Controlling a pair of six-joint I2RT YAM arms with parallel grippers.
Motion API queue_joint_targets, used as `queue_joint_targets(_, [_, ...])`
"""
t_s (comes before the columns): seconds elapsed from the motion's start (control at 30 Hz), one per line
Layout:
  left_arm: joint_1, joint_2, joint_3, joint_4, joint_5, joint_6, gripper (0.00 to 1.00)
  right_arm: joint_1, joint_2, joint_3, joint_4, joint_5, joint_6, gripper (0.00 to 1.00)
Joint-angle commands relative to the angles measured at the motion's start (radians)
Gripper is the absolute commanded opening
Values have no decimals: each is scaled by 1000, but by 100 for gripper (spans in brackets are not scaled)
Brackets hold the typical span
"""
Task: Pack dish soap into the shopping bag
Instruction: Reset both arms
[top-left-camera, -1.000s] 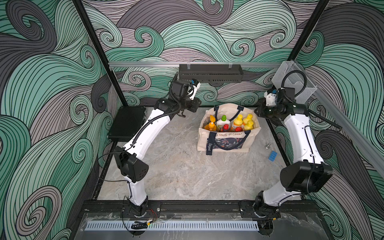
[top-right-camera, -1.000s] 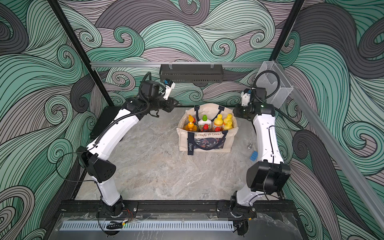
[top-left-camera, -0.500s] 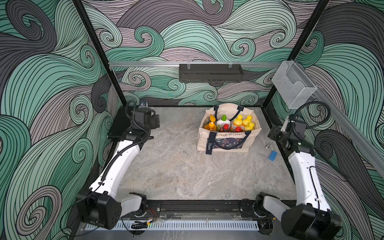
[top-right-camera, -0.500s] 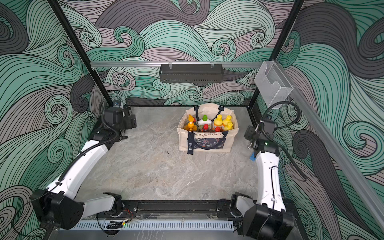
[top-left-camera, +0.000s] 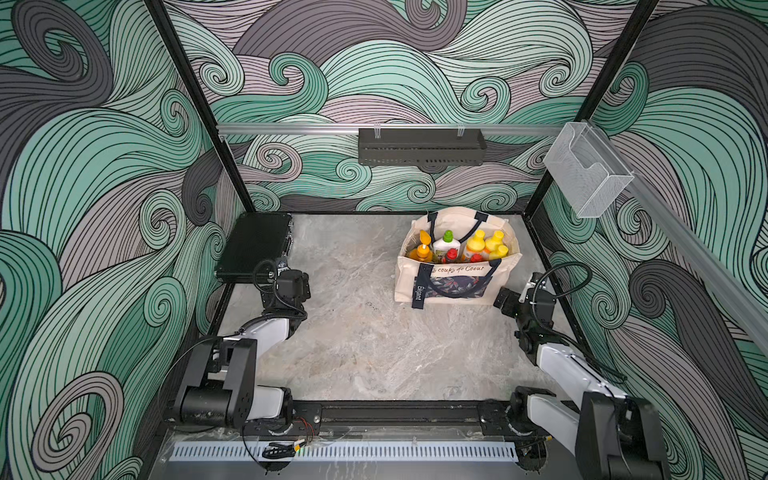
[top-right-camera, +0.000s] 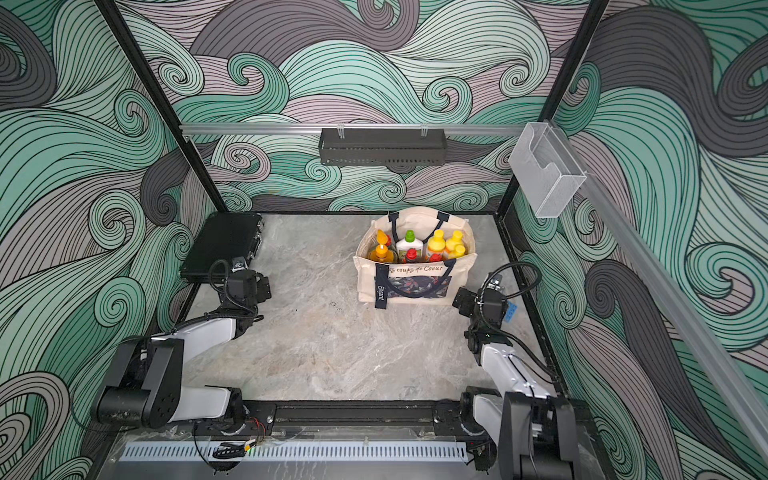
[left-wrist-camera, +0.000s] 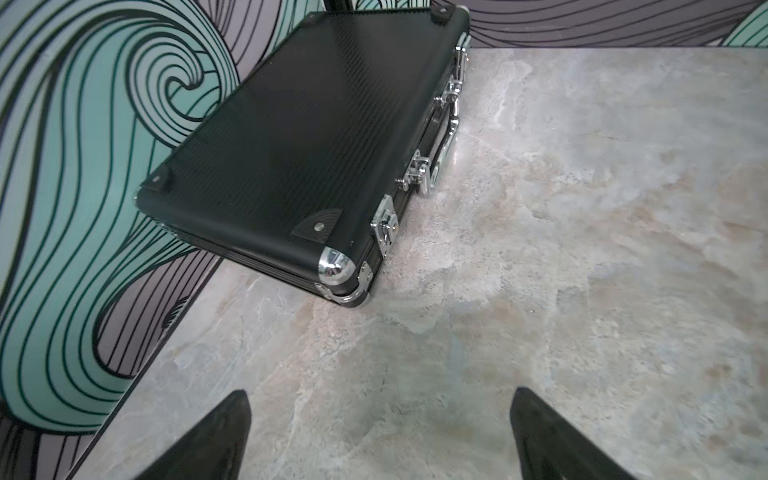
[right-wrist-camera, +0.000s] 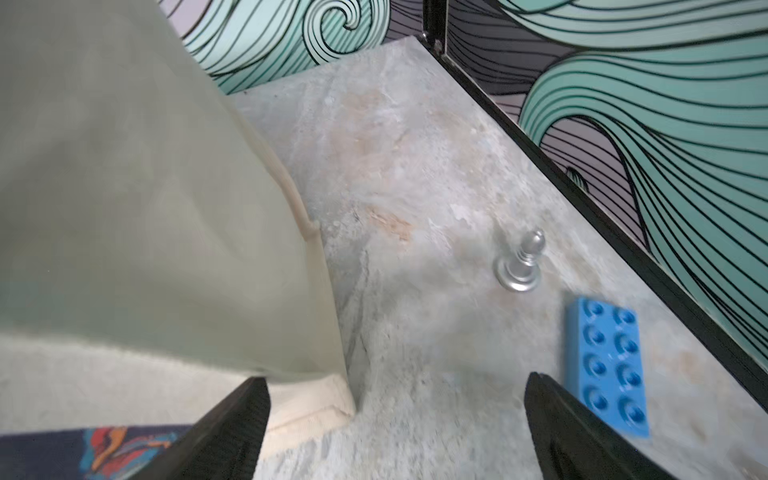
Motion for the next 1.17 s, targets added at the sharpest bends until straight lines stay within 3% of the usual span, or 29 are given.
queue_joint_targets(0.0, [21, 27, 4, 203, 113, 61, 93, 19, 155, 8, 335, 31, -72, 99])
queue_joint_targets(0.13, [66, 166, -98, 524, 180, 61, 94, 43, 232, 78, 302, -86, -108, 99])
queue_joint_targets(0.27, [83, 127, -27, 313, 205, 19, 97, 94, 422, -13, 683, -112, -176, 99])
queue_joint_targets(0.3, [86, 146, -39, 373, 205, 36, 99, 109, 426, -1, 677, -98, -191, 99])
queue_joint_targets(0.37, [85, 140, -28, 347, 202, 24, 99, 124, 381, 96, 406, -79, -198, 99])
queue_joint_targets(0.47, [86, 139, -30, 344, 204, 26, 99, 122, 397, 58, 514, -92, -201, 99])
queue_joint_targets(0.53, [88, 134, -28, 330, 206, 19, 99, 122, 398, 108, 415, -99, -200, 99])
queue_joint_targets(1.13, [88, 134, -26, 326, 206, 19, 99, 112, 398, 104, 424, -144, -206, 99])
